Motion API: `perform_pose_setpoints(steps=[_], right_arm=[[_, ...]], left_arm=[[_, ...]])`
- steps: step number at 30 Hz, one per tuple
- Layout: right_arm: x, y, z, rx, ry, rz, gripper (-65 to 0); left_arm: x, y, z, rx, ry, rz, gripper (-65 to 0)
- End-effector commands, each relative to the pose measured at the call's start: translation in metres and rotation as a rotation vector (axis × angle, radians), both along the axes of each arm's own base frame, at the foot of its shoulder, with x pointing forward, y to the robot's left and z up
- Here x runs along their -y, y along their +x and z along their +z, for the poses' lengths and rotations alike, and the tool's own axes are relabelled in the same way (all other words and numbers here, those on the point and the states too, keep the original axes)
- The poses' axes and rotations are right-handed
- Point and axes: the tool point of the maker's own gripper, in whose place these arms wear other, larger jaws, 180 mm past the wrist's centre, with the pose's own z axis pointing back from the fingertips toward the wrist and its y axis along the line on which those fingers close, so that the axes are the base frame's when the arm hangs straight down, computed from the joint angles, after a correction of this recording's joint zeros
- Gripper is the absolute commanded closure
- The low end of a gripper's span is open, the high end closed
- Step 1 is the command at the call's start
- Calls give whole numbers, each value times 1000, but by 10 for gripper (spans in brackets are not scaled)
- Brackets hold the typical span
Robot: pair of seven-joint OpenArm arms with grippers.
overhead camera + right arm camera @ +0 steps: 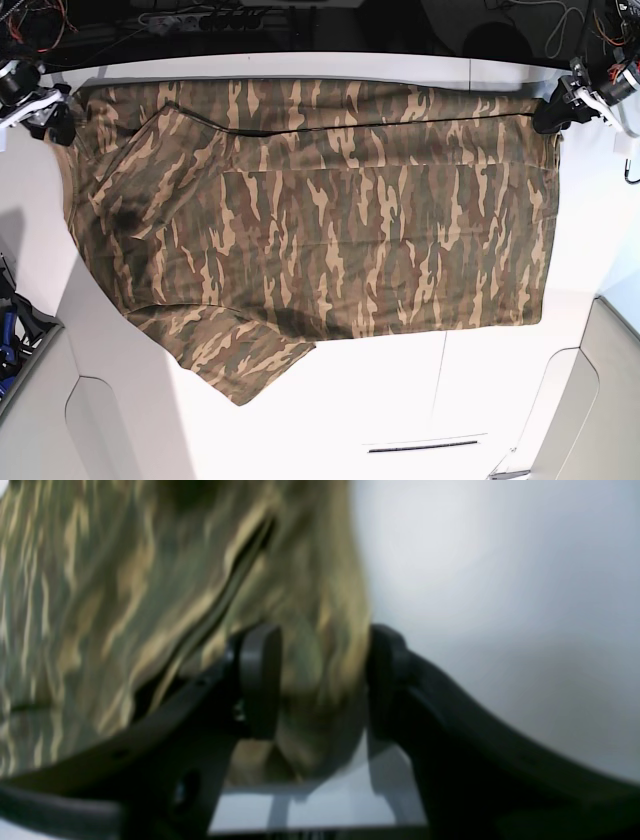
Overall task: Fold the T-shirt properly
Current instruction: 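Lay the folded edge down and open both grippers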
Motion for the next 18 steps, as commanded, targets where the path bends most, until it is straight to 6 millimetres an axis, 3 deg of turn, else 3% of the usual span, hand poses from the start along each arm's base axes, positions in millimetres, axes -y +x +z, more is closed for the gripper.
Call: perform_pose_setpoints(steps=[1, 7, 14, 18], right_arm=[[12, 10, 18, 67, -34, -11, -275], [38, 42, 54, 202, -81, -73, -274], [56, 102, 82, 325, -137, -117, -274], [59, 142, 74, 338, -91, -132, -274]], left_arm=[[-11, 9, 16, 54, 24, 5, -259], [-55, 30, 54, 188, 89, 126, -259], [-77, 71, 80, 309, 202, 163, -261], [-89, 98, 93, 387, 324, 174, -384]])
